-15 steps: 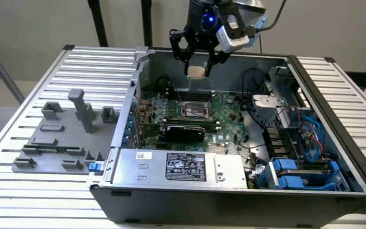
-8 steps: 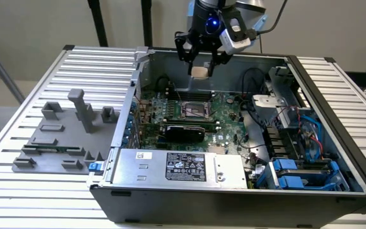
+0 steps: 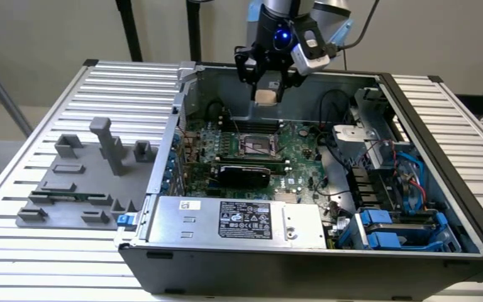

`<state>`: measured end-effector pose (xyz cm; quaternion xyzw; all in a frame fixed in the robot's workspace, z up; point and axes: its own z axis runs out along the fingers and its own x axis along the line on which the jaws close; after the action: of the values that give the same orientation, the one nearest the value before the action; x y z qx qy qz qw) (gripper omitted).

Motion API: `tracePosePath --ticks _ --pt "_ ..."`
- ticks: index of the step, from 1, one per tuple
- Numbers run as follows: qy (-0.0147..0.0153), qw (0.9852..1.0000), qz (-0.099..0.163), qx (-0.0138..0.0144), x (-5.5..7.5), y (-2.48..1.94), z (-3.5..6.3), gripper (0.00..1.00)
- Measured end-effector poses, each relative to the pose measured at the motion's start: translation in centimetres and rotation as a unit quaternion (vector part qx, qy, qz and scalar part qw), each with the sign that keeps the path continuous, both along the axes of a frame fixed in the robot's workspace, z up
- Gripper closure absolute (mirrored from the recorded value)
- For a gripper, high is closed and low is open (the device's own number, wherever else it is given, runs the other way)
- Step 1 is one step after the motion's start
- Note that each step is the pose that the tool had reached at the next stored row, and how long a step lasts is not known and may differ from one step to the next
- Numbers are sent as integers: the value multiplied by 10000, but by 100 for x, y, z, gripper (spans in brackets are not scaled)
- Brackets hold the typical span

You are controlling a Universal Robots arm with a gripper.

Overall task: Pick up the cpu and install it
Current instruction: 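Pick up the cpu and move it towards the insertion slot, then place the cpu into insertion slot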

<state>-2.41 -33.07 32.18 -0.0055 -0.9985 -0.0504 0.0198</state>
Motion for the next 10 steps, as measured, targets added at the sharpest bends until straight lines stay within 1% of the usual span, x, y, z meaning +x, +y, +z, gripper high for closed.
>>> tracePosePath --ticks 1,3,10 --pt "-1 10000 -1 -2 3 11 -17 46" --pt "0 10000 0 -3 7 13 -41 46" --pt "4 10000 -1 -4 7 13 -41 46"
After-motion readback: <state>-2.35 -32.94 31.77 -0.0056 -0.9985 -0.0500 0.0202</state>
